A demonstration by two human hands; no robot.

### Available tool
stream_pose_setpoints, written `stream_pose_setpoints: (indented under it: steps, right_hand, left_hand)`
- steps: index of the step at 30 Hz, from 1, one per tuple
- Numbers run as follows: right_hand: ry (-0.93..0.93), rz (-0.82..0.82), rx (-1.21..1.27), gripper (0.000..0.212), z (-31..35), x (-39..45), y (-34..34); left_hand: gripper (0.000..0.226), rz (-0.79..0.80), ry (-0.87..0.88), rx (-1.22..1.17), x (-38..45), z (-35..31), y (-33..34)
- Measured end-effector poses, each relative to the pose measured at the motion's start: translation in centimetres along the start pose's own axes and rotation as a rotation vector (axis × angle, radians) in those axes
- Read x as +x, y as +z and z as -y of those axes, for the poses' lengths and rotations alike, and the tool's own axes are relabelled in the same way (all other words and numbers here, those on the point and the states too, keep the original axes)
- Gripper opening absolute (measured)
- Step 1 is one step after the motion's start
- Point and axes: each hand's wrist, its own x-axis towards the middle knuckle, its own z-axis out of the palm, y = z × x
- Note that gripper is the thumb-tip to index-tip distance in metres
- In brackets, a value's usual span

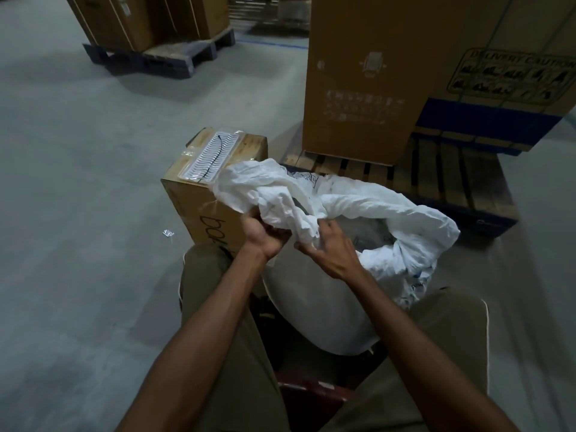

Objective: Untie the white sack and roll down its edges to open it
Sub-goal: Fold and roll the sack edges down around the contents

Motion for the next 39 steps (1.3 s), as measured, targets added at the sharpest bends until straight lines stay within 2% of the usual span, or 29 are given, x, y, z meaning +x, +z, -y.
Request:
stream_pose_setpoints:
  steps: [2,4,8,11,13,16,17,18,20,21,23,26,27,29,34,36,39]
  right_hand:
    - [-0.02,-0.063,0.033,0.065,0.7,0.7,-0.1]
    - [-0.048,-0.139,0.106,0.05,1.5,1.3,-0.4]
    - [-0.026,-0.325,-0.029,0.017,3.3,1.2,0.3]
    - [-0.068,-0.396,-0.142,0.028,4.2,0.6,1.4]
    - [-0.113,-0.418,-0.239,0.033,4.4,0.4,2.2]
    - [-0.187,-0.433,-0.342,0.03,4.3,0.0,3.2]
    - [-0.221,-0.435,-0.353,0.029,4.2,-0.3,3.4]
    - [-0.26,-0.435,-0.343,0.027,4.1,-0.5,3.4]
    - [-0.339,-0.394,-0.25,0.019,3.9,-0.9,3.2]
    - [-0.364,-0.349,-0.176,0.014,3.7,-1.1,3.0]
    - [-0.334,-0.244,0.021,0.019,3.5,-1.5,2.3]
    - [-0.105,-0.188,0.461,0.031,3.0,-1.6,0.9]
    - [-0.052,-0.179,0.522,0.04,2.9,-1.5,0.6]
    - [-0.04,-0.161,0.459,0.051,3.1,-1.1,0.5]
    - [-0.049,-0.249,0.437,0.027,3.7,-0.7,1.1]
    - [-0.077,-0.295,0.378,0.026,3.7,-0.6,1.8]
    - [-0.12,-0.376,0.199,0.027,4.4,-0.6,3.3]
  left_hand:
    - [0.044,0.073,-0.015,0.069,-0.1,-1.1,1.3]
    - [0.045,0.029,0.002,0.138,0.3,-1.6,1.8]
    - [0.053,-0.325,0.057,0.278,2.2,-1.0,0.5]
    - [0.039,-0.485,0.126,0.283,0.9,0.9,0.1]
    - [0.052,-0.524,0.183,0.367,-0.5,2.5,-0.3]
    - [0.087,-0.439,0.205,0.544,-1.3,3.7,-1.3]
    - [0.085,-0.408,0.205,0.576,-1.4,3.7,-1.1]
    - [0.074,-0.375,0.222,0.58,-1.2,3.4,-0.8]
    - [0.04,-0.419,0.219,0.551,-0.4,2.4,-0.3]
    - [0.031,-0.442,0.183,0.516,-0.3,1.8,0.3]
    - [0.028,-0.439,0.095,0.386,0.5,1.0,0.6]
    - [0.035,-0.389,-0.02,0.266,1.1,0.8,0.6]
    - [0.036,-0.364,-0.063,0.29,0.8,0.9,0.6]
    - [0.036,-0.284,-0.123,0.329,-0.3,1.0,0.9]
    - [0.04,-0.08,-0.078,0.376,-1.3,0.0,0.5]
    - [0.041,-0.021,-0.056,0.425,-1.7,-0.8,0.8]
    - [0.025,-0.141,0.059,0.684,-2.5,-0.4,1.7]
